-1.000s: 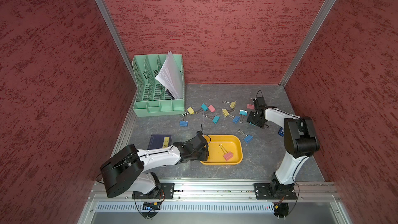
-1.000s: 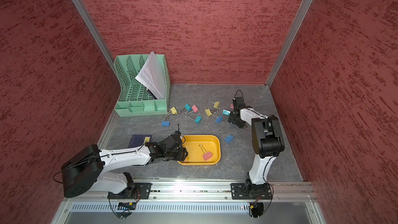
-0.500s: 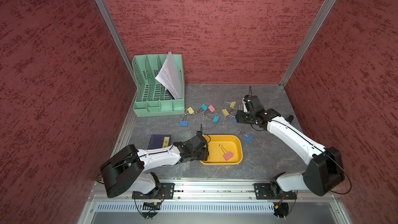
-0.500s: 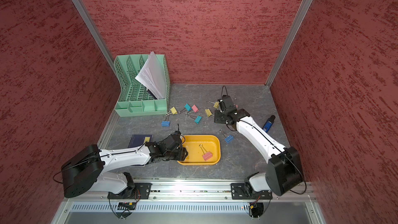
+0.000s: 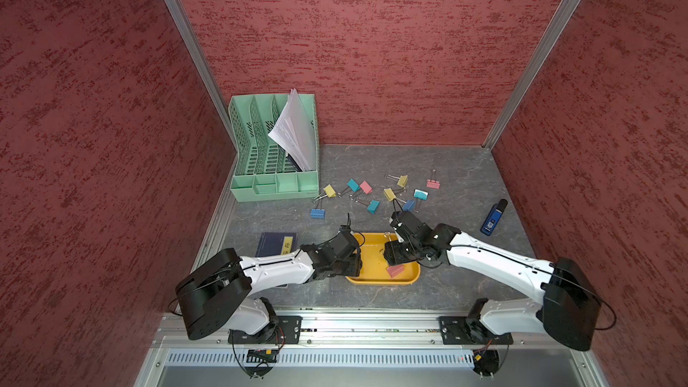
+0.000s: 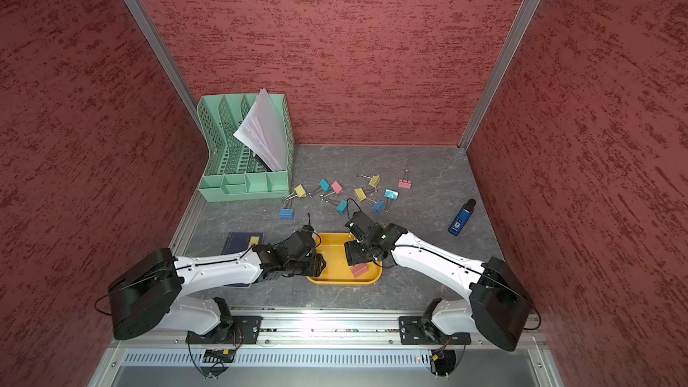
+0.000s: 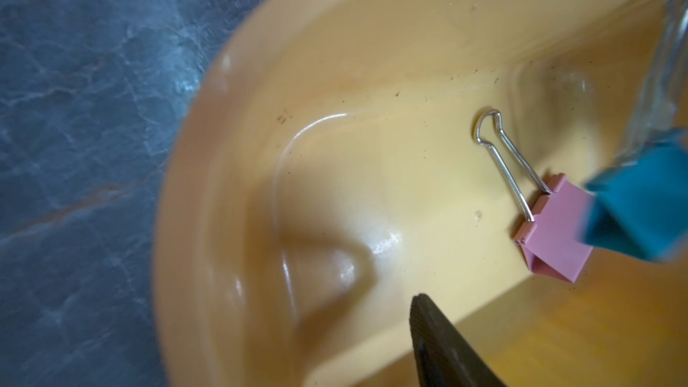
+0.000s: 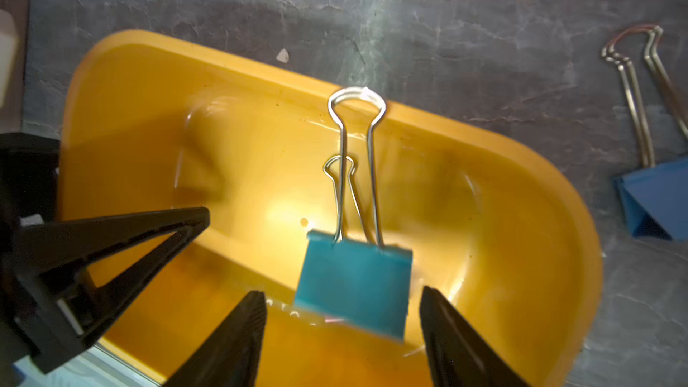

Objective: Put the binder clips in the storage box
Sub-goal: Place the binder clip in the storage box, then pick up the binder clip at the center of the board.

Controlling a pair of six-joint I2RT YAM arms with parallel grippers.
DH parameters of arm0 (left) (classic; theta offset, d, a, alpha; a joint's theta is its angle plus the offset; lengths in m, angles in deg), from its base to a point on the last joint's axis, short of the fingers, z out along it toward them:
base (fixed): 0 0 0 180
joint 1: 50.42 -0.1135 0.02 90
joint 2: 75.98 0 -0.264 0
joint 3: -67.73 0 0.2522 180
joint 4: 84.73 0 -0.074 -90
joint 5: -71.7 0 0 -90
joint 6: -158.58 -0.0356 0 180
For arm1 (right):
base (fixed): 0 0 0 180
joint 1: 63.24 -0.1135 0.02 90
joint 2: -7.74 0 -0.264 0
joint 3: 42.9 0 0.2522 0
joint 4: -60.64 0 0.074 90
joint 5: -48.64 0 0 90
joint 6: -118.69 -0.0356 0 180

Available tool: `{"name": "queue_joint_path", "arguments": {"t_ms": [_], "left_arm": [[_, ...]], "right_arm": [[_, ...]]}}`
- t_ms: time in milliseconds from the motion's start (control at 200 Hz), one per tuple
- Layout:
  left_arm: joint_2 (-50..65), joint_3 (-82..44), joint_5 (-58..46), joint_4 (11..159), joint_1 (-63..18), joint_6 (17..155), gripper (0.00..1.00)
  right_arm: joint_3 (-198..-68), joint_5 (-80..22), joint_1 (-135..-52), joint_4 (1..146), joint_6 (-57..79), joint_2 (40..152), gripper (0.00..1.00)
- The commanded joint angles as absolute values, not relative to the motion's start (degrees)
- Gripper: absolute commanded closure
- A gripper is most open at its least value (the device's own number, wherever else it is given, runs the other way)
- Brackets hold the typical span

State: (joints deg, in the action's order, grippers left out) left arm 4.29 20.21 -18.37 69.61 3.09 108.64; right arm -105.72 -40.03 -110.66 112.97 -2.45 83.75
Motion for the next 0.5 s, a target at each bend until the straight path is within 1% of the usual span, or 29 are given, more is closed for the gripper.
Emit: {"name": "queue_joint_path", "arguments": {"t_ms": [0,60,125,170,230,235,245,265,270,276,281,321,401,446,496], "left_arm": [[5.20,20.04,-18.33,69.19,2.65,107.96,0.37],[5.10,20.13,-18.37,69.20,2.66,108.00,0.37],[4.88,20.43,-18.31,69.39,2.68,107.96,0.37],[4.65,20.65,-18.32,69.54,2.63,108.04,0.37],[4.61,20.73,-18.34,69.76,2.66,107.97,0.37],[4.57,20.74,-18.32,69.79,2.62,107.96,0.37],[4.63,20.75,-18.32,69.81,2.61,107.92,0.37],[4.69,20.75,-18.32,69.81,2.58,107.87,0.37],[4.65,20.75,-18.31,69.81,2.62,107.87,0.37],[4.63,20.75,-18.30,69.82,2.64,107.87,0.37],[4.62,20.75,-18.30,69.82,2.65,107.83,0.37],[4.67,20.65,-18.30,69.80,2.64,107.73,0.37],[4.72,20.57,-18.30,69.88,2.44,107.62,0.37],[4.76,20.57,-18.22,69.91,2.49,107.61,0.37],[4.81,20.53,-18.21,69.93,2.40,107.61,0.37]], "right_arm": [[-107.82,-44.21,-108.81,115.90,-1.53,80.72,0.16],[-108.66,-46.20,-105.95,118.98,-1.22,79.20,0.17],[-108.28,-48.41,-100.74,121.08,-0.82,75.95,0.24],[-108.24,-49.48,-96.95,122.37,0.31,74.64,0.34],[-108.00,-48.71,-92.59,122.17,2.71,73.92,0.53],[-107.88,-48.49,-91.93,121.90,2.96,73.99,0.57],[-107.81,-48.35,-91.65,121.70,3.12,74.00,0.58],[-107.48,-47.24,-90.22,120.80,3.68,74.40,0.66],[-107.48,-47.24,-90.22,120.80,3.68,74.40,0.66],[-107.36,-46.70,-89.69,120.56,3.93,74.70,0.69],[-107.36,-46.70,-89.69,120.56,3.93,74.70,0.69],[-107.45,-44.01,-88.25,119.34,4.90,76.28,0.79],[-107.42,-40.79,-87.93,115.72,5.83,80.86,0.92],[-107.87,-39.37,-87.85,114.32,6.07,83.87,0.95],[-108.62,-37.89,-87.84,113.04,6.20,86.84,0.97]]}}
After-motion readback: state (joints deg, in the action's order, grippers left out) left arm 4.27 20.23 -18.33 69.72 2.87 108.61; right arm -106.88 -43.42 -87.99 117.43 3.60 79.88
